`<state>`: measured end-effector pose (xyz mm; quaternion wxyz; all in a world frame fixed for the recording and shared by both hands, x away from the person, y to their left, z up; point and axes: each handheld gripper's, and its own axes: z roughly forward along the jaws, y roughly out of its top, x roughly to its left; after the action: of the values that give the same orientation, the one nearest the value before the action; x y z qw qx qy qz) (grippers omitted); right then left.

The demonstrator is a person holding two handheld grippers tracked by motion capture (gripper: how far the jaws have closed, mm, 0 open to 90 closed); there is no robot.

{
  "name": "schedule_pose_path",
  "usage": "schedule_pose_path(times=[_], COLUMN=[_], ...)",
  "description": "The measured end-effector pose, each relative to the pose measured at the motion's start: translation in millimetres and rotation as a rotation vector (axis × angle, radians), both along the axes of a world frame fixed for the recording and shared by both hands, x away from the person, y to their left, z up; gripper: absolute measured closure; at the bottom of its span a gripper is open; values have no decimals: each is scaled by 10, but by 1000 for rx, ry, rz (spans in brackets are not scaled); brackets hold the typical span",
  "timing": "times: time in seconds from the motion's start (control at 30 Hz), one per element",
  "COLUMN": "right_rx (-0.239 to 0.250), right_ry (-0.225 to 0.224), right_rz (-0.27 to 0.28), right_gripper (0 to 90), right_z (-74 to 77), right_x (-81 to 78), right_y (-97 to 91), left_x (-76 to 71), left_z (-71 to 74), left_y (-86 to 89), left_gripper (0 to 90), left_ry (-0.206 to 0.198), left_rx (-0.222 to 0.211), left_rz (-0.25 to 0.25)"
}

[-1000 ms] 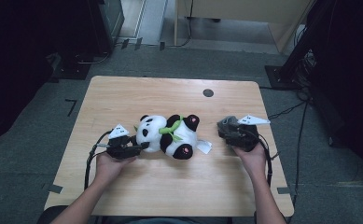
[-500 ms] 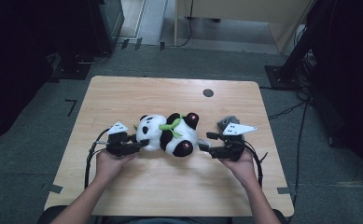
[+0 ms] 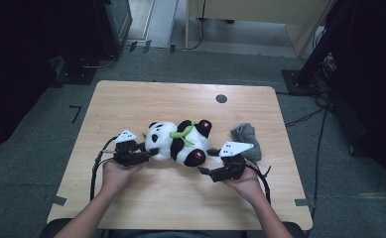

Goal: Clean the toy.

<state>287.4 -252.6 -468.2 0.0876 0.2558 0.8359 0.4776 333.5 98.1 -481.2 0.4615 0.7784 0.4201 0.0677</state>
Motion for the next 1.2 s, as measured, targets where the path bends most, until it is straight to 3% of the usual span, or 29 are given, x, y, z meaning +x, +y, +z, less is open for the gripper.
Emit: schedule_pose_path(times=[0.03,0.1,0.4,0.57,0.6,0.67,0.7,0.77,0.8,0.87,0.9,1.0,1.03,1.2], right_rx=[-27,-37,-36,-79,-90,-78,-39,-21,17,34,34,46,49,92], right_ry=[-63,-83,-123,-145,-117,-100,-81,-67,-51,-47,-47,-47,-46,-32], right_rz=[-23,-33,-91,-87,-76,-73,-76,-80,-88,-86,-86,-85,-87,-103], right_gripper=[297,340,408,557,615,639,676,682,692,705,705,728,731,746], right_z=[-10,-23,-71,-16,35,57,100,127,183,227,227,322,339,429], right_x=[-23,-16,62,65,89,105,142,160,200,233,233,279,284,322], right_y=[72,121,173,220,213,190,133,108,65,41,41,30,28,-24], left_x=[-1,-3,-2,-10,-9,-5,7,12,21,20,20,-15,-20,11], left_z=[1,1,4,13,15,19,35,42,73,109,109,163,177,212], left_y=[-2,-7,-26,-42,-41,-35,-18,-13,1,17,17,37,52,149], left_gripper=[508,507,503,493,473,433,398,344,327,303,293,285,285,285], left_ry=[1,-1,1,-16,-18,-20,-16,-16,-32,-77,-77,-184,-200,-173], left_rx=[-2,-1,-5,21,20,3,-21,-35,-45,-40,-40,9,7,-48], left_rz=[0,-2,2,-2,-3,-6,-6,-7,-15,-32,-32,-85,-95,-96])
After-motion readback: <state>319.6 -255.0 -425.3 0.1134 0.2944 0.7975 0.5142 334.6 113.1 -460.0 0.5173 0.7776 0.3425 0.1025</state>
